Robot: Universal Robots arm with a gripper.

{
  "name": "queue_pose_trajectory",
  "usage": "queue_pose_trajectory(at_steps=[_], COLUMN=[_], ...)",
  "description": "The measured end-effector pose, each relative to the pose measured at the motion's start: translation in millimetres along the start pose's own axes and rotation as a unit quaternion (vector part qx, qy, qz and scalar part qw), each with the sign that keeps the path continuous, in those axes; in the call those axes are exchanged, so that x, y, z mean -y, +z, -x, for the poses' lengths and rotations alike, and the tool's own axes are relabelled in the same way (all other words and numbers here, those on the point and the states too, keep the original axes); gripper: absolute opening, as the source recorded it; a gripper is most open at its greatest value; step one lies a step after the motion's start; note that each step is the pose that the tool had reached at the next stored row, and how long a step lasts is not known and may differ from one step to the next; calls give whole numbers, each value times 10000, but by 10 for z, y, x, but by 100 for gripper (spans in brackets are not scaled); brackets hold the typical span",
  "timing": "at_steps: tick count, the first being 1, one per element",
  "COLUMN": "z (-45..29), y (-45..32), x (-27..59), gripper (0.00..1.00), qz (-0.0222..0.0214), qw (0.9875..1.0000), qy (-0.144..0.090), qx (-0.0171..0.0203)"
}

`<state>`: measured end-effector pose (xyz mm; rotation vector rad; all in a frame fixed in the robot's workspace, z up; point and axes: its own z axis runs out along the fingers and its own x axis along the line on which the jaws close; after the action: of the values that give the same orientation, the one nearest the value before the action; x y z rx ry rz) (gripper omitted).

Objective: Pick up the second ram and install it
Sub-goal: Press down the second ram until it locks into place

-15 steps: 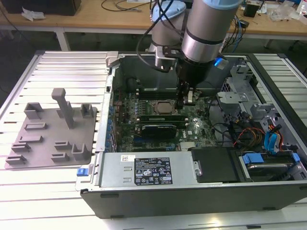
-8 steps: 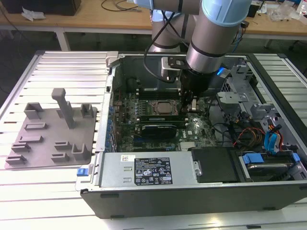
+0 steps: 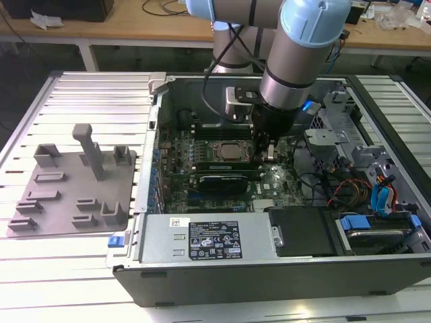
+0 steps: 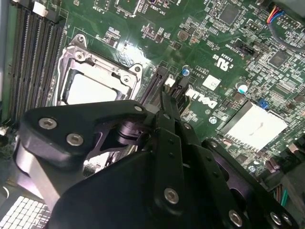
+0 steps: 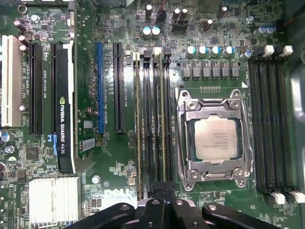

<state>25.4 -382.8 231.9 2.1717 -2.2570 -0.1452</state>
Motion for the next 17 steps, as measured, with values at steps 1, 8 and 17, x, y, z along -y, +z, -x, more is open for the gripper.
queue_pose_trajectory(at_steps=[1, 8, 17], z=[-1, -16, -8], y=[-17, 17, 85], x=[-11, -407, -747], gripper=[8, 8, 8], qz=[-7, -73, -110], qw=[10000, 10000, 9999], qy=[-1, -6, -7], qx=[-8, -5, 9])
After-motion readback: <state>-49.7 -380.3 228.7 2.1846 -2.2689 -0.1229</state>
